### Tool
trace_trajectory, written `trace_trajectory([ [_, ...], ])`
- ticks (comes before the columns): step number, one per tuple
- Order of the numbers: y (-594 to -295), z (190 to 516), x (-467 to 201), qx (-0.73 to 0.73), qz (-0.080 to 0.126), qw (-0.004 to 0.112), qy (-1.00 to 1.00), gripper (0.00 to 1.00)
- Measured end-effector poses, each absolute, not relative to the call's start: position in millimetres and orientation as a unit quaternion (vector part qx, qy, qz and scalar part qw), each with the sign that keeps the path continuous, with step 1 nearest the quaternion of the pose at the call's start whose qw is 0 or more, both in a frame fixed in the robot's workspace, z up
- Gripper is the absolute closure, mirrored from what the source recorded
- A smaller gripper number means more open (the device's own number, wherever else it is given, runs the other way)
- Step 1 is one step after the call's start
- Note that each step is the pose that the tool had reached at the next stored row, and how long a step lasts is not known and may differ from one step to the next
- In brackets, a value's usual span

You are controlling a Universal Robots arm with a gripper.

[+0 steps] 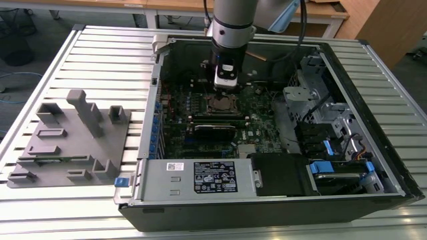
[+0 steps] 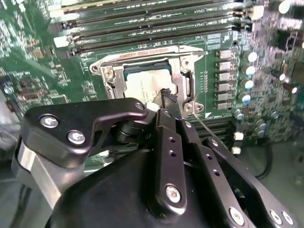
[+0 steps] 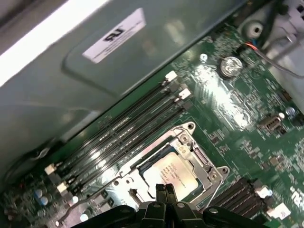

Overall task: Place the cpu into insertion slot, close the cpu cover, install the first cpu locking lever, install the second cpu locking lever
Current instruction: 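Close the cpu cover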

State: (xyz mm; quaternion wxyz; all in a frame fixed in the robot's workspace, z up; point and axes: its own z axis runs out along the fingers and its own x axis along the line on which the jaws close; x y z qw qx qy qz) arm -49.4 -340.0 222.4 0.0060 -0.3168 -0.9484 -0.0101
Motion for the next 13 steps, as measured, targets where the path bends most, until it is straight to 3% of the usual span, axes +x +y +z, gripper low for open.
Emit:
trace_trajectory([
  [13, -340.0, 220.3, -49.3, -0.202, -0.009, 0.007, -0.979, 0.89],
])
